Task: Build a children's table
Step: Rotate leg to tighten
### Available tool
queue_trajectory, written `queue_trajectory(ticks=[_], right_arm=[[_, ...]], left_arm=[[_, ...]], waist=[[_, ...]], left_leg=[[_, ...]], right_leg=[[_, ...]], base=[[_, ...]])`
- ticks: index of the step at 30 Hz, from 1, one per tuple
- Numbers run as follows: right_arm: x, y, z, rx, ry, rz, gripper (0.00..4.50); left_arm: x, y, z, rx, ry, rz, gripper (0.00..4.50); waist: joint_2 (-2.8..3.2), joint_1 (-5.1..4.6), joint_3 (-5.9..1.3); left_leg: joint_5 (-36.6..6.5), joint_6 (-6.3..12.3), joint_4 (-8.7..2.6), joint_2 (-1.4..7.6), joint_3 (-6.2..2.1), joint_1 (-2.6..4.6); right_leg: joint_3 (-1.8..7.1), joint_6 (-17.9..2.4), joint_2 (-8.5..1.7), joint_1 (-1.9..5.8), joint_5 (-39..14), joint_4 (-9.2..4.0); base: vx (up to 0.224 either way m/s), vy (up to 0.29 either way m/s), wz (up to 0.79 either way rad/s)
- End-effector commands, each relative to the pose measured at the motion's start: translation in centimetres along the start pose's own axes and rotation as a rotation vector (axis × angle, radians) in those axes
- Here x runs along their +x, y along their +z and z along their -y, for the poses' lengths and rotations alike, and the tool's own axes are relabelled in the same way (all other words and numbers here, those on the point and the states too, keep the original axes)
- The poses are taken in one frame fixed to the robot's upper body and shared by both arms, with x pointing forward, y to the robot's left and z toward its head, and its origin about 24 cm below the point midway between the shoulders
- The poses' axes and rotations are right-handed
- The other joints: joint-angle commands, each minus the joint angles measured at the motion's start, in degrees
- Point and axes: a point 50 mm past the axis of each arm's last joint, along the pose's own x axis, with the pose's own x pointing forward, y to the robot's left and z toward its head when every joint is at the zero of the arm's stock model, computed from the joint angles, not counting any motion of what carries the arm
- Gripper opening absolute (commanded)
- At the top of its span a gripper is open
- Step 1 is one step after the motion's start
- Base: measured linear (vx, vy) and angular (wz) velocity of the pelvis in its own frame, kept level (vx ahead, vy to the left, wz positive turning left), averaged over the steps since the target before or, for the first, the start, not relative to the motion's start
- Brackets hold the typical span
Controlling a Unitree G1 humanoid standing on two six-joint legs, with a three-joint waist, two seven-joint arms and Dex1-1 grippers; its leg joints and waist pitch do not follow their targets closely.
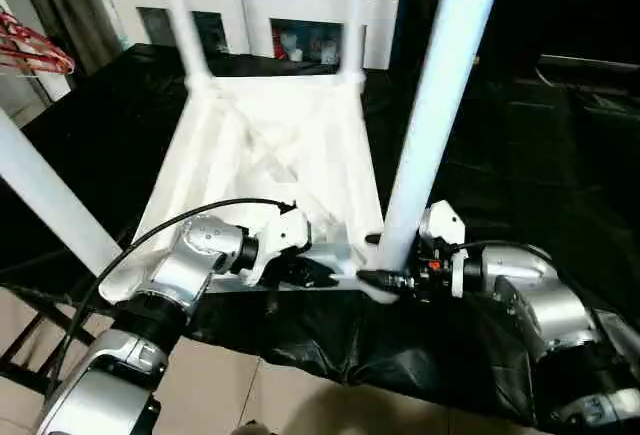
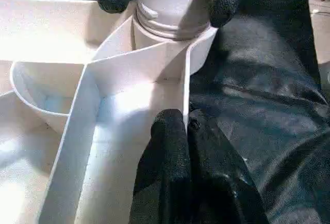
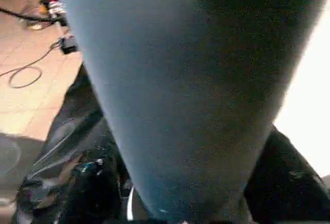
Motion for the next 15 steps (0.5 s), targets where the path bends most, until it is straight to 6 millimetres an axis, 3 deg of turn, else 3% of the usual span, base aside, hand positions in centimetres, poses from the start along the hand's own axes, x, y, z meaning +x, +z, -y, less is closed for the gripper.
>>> queue_trajectory(ticks=[1, 9, 15], right_arm=[[0.96, -0.97, -1.17, 0.033, 0.135, -0.057, 2.5], [0.47, -1.18, -1.32, 0.045, 0.187, -0.076, 2.05], [0.7, -1.39, -1.54, 0.067, 0.189, -0.063, 2.01]], left_arm=[[-1.01, 0.98, -1.06, 0.036, 0.044, -0.001, 0.0], [-1.09, 1.09, -1.31, 0.033, 0.031, -0.005, 0.0], [-1.07, 1.09, -1.46, 0.031, 0.034, -0.003, 0.0]], waist=[[-0.86, -0.08, -3.5], [-1.1, 0.58, -3.59], [-0.7, 0.59, -3.62]], left_leg=[[-10.6, 4.57, -3.23, 1.04, 0.43, 0.42], [-9.3, 4.42, -3.08, 1.08, 0.39, 0.41], [-10.0, 4.0, -3.08, 1.04, 0.32, 0.42]], right_leg=[[1.82, -14.5, -2.41, 2.96, -4.6, -2.95], [1.83, -14.5, -2.53, 3.02, -3.8, -2.68], [1.76, -14.6, -2.45, 3.08, -3.6, -2.73]], base=[[0.0, 0.0, 0.0], [0.0, 0.0, 0.0], [0.0, 0.0, 0.0]])
